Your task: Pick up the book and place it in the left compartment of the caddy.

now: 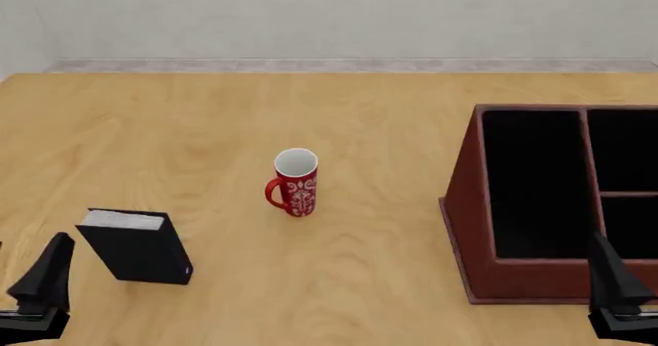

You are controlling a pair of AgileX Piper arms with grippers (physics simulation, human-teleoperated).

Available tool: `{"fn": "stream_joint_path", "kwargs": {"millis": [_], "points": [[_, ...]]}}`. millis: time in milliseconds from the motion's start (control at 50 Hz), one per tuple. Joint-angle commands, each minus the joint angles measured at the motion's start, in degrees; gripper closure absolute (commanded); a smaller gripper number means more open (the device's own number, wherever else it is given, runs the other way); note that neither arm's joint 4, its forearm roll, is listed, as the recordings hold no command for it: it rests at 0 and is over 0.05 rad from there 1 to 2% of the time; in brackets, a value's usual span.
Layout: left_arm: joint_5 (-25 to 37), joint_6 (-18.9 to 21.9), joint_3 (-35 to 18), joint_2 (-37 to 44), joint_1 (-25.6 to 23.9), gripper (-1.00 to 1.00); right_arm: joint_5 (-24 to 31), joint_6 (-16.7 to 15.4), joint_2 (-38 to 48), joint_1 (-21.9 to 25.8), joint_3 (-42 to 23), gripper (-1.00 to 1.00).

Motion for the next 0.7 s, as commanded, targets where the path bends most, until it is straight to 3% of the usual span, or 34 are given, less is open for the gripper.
{"fn": "stream_joint_path", "kwargs": {"millis": [20,240,700], "points": [[0.0,0.0,0.0,0.0,0.0,-1.0,0.14,0.04,0.02,0.37,-0.55,-1.0],[0.0,0.0,0.0,0.0,0.0,-1.0,-0.3,-0.63,2.16,1.88,-1.34,-1.0],[0.0,0.0,0.0,0.0,0.0,-1.0,-7.44,-1.13,21.26,6.96,-11.06,-1.0]]}}
